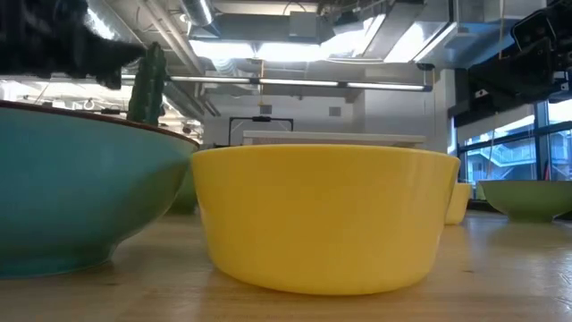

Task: Pick & Place Mini bowls
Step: Put the top yellow bowl on the shelf

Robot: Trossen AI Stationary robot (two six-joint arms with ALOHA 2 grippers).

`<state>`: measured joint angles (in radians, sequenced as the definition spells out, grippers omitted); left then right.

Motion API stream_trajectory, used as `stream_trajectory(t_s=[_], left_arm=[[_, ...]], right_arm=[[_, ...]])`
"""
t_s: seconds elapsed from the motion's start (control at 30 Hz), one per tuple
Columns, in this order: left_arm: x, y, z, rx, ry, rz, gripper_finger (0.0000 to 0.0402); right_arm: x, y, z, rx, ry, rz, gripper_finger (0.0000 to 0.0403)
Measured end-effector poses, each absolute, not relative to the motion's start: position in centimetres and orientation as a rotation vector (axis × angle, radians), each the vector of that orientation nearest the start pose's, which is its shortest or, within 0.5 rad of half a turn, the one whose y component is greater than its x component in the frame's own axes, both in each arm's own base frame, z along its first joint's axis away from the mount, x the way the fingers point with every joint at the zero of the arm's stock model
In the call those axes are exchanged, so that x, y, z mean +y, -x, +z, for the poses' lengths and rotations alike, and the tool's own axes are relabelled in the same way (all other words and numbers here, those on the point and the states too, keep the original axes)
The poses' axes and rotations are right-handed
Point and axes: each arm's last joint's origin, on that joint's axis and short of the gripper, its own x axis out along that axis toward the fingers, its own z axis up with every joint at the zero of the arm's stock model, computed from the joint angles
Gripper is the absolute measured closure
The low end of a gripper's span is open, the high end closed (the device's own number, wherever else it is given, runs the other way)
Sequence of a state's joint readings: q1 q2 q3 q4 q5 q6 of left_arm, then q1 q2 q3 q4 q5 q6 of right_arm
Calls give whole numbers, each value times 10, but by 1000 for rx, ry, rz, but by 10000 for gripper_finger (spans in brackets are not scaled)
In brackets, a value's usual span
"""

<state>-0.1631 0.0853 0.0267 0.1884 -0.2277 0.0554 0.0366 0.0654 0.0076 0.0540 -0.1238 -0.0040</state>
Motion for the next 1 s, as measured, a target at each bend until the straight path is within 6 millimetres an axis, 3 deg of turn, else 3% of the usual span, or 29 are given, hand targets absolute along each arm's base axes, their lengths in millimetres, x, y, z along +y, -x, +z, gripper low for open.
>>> stream_trajectory(t_s=[0.13, 0.3, 0.47, 0.63, 0.83, 1.0], left_arm=[[-10, -98, 195, -237, -2, 47, 387], [-11, -99, 190, -189, 65, 29, 391], [-8, -102, 182, -94, 0, 125, 400], [-8, -103, 181, -81, -74, 138, 399], [-8, -103, 183, -105, -39, 135, 399], [-8, -103, 184, -109, -35, 133, 400]], right_arm=[[7, -101, 166, 3, 5, 167, 373], [7, -101, 166, 2, 8, 168, 373], [7, -101, 168, -18, 13, 150, 373], [6, -100, 180, -143, 94, 115, 373], [4, -99, 192, -202, 88, 38, 394], [4, -101, 219, -199, 84, 35, 398]])
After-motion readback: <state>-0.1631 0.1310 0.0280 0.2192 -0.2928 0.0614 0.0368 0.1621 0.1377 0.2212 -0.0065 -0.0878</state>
